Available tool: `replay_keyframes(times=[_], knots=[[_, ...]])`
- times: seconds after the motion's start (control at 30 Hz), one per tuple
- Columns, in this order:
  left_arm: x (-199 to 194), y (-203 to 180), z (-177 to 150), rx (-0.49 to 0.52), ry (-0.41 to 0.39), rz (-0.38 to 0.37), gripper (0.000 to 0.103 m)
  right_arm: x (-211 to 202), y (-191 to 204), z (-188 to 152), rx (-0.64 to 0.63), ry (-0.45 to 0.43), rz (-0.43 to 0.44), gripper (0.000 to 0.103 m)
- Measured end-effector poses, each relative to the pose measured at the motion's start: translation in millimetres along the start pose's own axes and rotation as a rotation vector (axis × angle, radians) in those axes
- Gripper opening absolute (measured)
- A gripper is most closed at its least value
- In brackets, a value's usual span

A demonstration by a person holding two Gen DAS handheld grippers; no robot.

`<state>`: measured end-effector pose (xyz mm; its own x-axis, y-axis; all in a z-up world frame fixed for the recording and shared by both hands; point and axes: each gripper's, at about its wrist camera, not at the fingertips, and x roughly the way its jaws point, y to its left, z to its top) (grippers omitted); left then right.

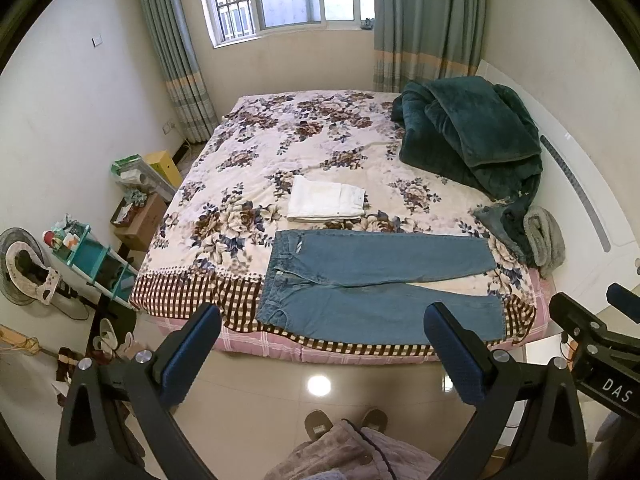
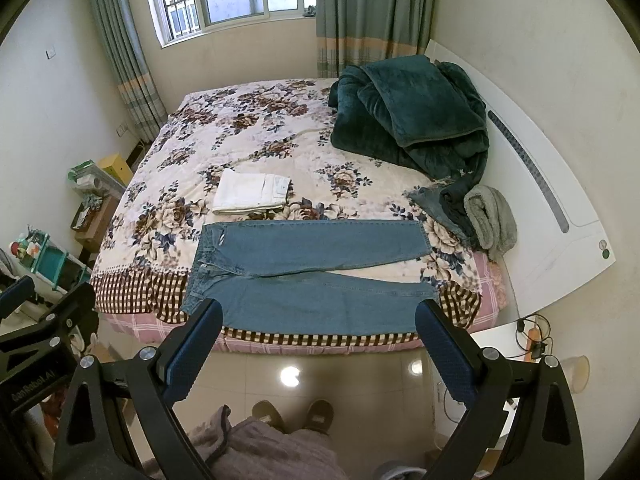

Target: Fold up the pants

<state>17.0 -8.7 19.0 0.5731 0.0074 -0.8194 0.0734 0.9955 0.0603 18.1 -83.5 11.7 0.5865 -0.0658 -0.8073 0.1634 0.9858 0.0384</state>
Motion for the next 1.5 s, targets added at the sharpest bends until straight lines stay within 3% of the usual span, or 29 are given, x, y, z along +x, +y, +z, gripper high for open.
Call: replay_keyframes(times=[0.87, 1.2, 1.5], knots=[[-3.3, -19.9, 16.5, 0.002, -0.017, -0.009, 0.103, -5.6, -1.4, 7.1, 0.011, -0.017, 0.007, 0.099], [1.6, 2.9, 4.5, 0.008, -0.029, -0.043, 0.103, 1.0, -4.4, 14.1, 0.054, -0.006, -0.019, 0.099], [54.5, 9.0, 11.5, 0.038, -0.036, -0.077, 0.103, 52.9, -15.0, 20.9, 0.176, -0.025, -0.101, 0.099]])
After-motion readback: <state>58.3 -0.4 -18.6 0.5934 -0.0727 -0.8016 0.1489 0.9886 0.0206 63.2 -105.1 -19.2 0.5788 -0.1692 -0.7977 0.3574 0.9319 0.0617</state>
